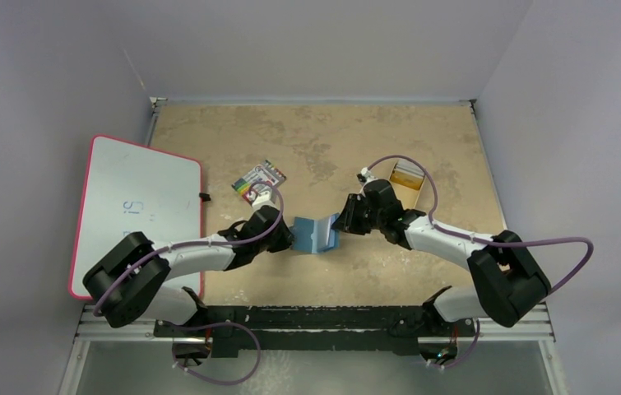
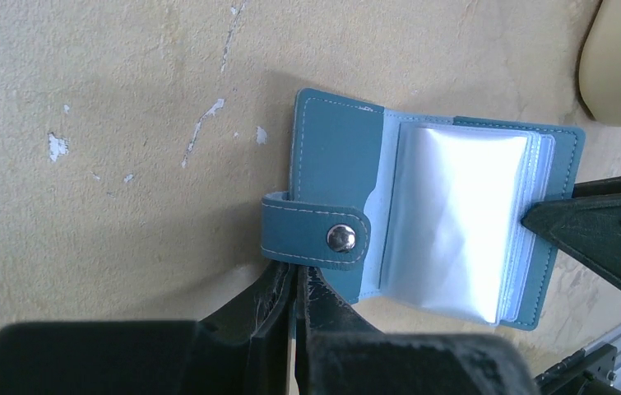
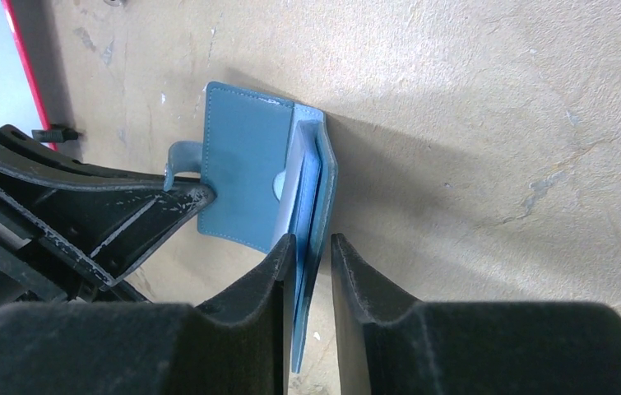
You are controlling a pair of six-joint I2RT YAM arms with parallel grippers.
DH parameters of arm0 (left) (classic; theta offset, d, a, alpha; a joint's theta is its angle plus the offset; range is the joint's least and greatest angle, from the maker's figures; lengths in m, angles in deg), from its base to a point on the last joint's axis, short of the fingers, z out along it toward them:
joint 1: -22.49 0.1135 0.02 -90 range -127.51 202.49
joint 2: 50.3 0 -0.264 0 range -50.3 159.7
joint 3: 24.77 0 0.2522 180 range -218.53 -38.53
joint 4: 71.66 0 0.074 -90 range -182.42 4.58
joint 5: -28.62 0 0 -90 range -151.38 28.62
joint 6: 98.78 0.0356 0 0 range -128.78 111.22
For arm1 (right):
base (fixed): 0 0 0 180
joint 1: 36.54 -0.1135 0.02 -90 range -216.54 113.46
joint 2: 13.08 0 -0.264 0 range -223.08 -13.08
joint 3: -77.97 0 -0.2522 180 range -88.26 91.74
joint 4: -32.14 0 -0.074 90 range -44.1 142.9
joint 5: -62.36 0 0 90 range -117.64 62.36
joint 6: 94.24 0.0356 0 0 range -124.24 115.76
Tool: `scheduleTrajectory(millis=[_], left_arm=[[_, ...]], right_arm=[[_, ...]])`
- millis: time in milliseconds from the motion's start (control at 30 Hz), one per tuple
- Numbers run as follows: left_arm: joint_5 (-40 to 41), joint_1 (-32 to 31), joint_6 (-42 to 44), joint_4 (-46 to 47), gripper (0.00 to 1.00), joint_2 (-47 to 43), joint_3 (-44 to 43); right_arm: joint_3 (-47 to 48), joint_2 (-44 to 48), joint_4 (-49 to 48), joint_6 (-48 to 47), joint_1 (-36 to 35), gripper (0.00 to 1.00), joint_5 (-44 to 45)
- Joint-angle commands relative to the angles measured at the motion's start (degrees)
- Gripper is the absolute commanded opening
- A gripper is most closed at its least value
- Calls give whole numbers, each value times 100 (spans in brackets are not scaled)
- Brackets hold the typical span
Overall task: Put the credit cards into the card holder
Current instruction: Open the card holder at the center of the board.
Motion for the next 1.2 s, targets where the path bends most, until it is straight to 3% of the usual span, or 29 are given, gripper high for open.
scheduleTrajectory(millis=[0,467,867,1067,1167], left_arm=[[179,3,122,93,0,38,39],[160,-7,95,189,0,133,115],[140,-14,91,263,0,318,76],[136,-31,77,304,0,327,67],[131,-40,81,293,0,348,80]], right_arm=[[-22,140,-165,-47,5,25,81],[-216,277,-589,26,5,9,-60],[-424,134,-1316,150,34,20,-610],[-415,-33,-1286,224,49,3,-517],[-441,-38,-1314,214,67,0,-535]])
